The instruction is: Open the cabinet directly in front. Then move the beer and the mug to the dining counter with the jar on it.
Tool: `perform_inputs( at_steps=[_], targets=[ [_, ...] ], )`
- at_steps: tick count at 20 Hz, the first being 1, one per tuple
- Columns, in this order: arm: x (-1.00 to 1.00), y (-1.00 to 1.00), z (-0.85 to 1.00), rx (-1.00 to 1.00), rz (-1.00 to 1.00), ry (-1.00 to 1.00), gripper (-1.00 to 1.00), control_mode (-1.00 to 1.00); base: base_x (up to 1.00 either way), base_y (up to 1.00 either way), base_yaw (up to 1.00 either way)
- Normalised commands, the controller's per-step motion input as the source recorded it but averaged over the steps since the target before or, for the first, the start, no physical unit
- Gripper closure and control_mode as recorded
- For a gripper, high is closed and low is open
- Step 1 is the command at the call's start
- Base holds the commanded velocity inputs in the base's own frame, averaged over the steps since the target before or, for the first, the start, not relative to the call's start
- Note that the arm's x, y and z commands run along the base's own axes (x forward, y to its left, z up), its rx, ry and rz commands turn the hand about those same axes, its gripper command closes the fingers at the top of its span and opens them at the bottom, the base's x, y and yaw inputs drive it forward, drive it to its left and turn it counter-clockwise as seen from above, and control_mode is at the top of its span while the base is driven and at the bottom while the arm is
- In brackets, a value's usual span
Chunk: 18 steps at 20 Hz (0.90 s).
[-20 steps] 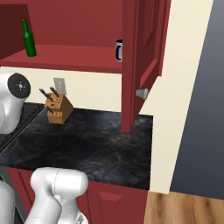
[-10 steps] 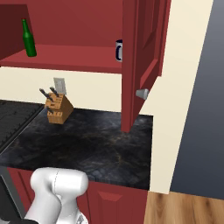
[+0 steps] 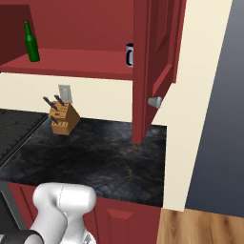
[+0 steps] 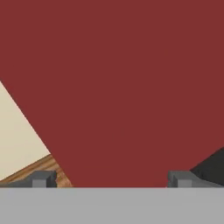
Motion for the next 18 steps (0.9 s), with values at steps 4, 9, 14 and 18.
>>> perform_inputs(
  at_steps=[4, 9, 14, 18],
  targets=[
    [-0.29, -1.0, 0.07, 0.12, 0.0, 0.0, -1.0, -1.0, 0.0, 0.0, 0.0],
    [-0.32, -1.0, 0.0, 0.05, -0.01, -0.02, -1.0, -1.0, 0.0, 0.0, 0.0],
    [-0.32, -0.92, 0.0, 0.0, -0.13, -0.12, -1.0, -1.0, 0.0, 0.0, 0.0],
    [-0.06, -0.55, -0.04, 0.0, -0.42, -0.12, -1.0, -1.0, 0.0, 0.0, 0.0]
  ],
)
